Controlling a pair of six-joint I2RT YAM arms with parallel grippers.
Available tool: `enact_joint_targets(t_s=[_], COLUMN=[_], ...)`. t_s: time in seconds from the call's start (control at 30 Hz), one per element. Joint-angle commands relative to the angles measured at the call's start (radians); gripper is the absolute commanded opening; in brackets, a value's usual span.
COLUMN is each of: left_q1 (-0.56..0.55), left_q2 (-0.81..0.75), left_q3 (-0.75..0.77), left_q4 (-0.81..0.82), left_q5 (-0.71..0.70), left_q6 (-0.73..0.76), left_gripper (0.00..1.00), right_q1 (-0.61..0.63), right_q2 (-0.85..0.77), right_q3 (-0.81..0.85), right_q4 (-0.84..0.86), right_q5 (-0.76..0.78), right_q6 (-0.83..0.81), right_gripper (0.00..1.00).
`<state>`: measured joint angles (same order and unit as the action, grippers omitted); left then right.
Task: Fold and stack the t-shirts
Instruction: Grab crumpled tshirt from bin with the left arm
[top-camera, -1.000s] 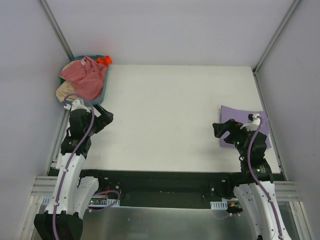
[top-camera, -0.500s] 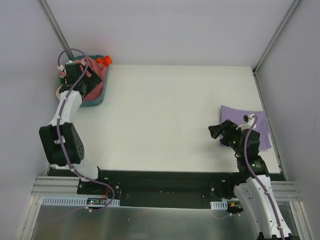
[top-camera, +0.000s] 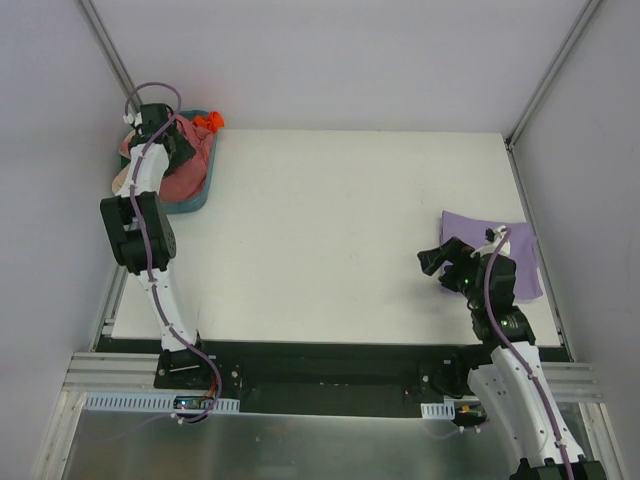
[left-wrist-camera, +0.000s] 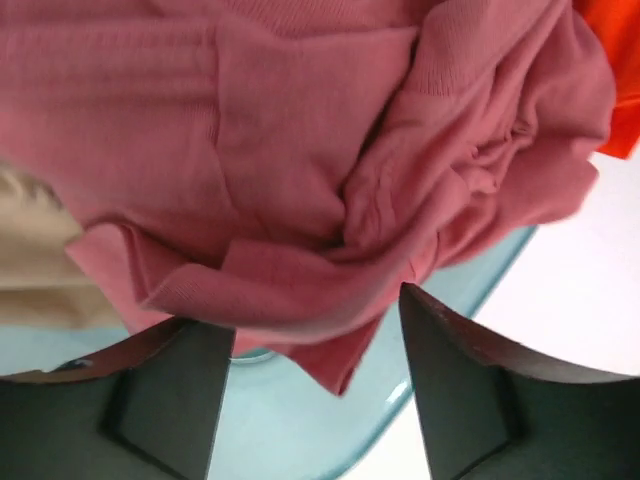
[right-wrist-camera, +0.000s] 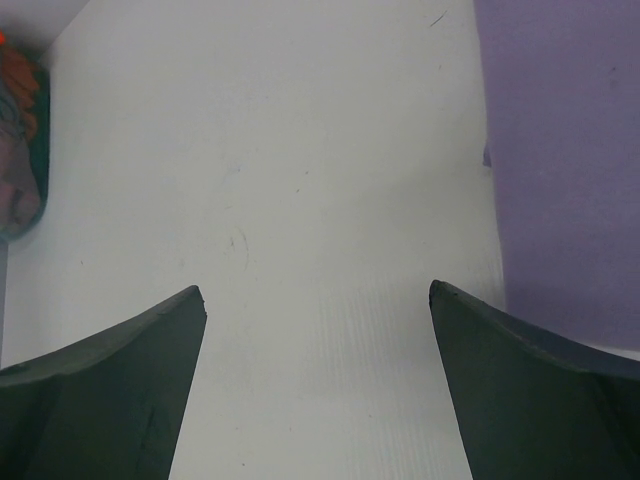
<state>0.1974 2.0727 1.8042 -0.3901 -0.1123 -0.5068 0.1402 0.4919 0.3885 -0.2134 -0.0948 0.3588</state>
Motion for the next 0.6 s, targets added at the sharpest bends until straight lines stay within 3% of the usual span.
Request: enact_joint_targets(t_s=[0.0, 0.07, 0.1, 0.13, 0.5, 0.57], left_q1=[-0.001, -0.001, -0.001, -0.001, -0.047, -0.061], left_q2=[0.066, 0.067, 0.06, 0.047, -0.394, -0.465], left_q3=[0.179, 0.228, 0.25, 0.273, 0.34, 0.36], left_q4=[-0.116, -0.139, -0.147, -0.157, -0.159, -0.153], left_q5=[-0.066, -0.081, -0.081, -0.075, 0.111, 0.222], left_q6=[0.045, 0.057, 0.065, 0.071, 0.057, 0.039], left_gripper=[0.48, 0.25, 0.04, 0.0, 0.0, 0.0], right_q1=[0.002, 0.002, 0.002, 0.004, 0.002, 0.002], right_q2=[0.013, 0.014, 0.013, 0.008, -0.067, -0.079], right_q3=[0.02, 0.02, 0.018, 0.018, 0.0, -0.007], right_q4=[0.042, 0.042, 0.042, 0.04, 0.028, 0.028], right_q5=[0.03, 0.026, 0.026, 0.026, -0.011, -0.017], right_q6=[-0.006, -0.006, -0.006, -0.006, 0.029, 0.029], right_gripper=[0.96, 0.96, 0.96, 0.96, 0.96, 0.96])
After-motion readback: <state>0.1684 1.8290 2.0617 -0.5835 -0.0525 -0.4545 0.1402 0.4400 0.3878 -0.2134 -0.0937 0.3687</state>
